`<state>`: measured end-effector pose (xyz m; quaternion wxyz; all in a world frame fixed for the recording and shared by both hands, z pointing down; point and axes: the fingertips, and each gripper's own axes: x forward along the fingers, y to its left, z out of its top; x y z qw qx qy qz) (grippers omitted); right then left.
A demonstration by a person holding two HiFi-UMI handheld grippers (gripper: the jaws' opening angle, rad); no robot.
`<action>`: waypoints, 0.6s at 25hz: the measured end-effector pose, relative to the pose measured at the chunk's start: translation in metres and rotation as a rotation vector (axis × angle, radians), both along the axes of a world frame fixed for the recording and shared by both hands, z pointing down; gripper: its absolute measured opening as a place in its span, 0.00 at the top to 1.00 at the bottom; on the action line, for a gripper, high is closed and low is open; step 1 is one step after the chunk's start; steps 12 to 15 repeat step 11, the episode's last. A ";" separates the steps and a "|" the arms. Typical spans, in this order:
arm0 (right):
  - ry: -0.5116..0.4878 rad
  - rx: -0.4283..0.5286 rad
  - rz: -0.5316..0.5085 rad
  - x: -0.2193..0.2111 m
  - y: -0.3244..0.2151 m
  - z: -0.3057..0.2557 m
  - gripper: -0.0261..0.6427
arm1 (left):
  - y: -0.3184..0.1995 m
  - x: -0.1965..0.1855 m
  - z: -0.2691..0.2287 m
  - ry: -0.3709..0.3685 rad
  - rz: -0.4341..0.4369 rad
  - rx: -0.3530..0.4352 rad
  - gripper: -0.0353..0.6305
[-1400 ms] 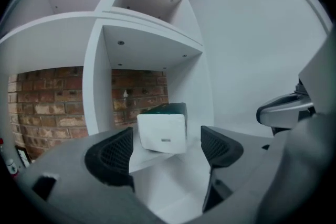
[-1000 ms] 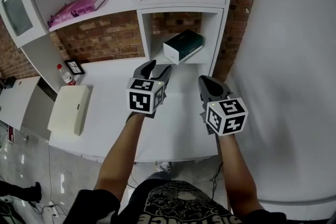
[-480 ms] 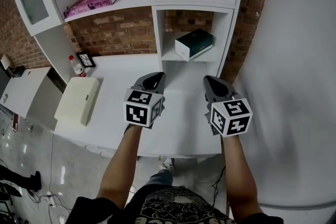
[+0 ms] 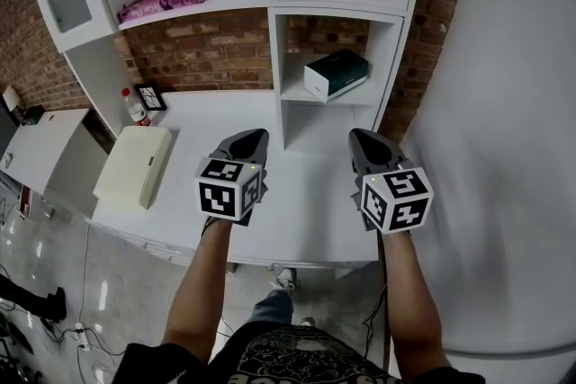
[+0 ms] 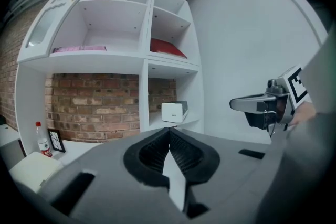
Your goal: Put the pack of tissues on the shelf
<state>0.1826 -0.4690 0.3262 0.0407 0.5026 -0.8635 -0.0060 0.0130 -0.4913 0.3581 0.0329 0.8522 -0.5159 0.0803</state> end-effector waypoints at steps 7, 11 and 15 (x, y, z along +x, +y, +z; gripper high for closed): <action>0.005 0.004 -0.014 -0.008 0.009 -0.002 0.96 | 0.009 -0.005 -0.010 0.011 -0.002 0.015 0.94; 0.010 0.006 -0.024 -0.011 0.011 -0.003 0.96 | 0.013 -0.006 -0.008 0.002 -0.005 0.013 0.94; 0.010 0.006 -0.024 -0.011 0.011 -0.003 0.96 | 0.013 -0.006 -0.008 0.002 -0.005 0.013 0.94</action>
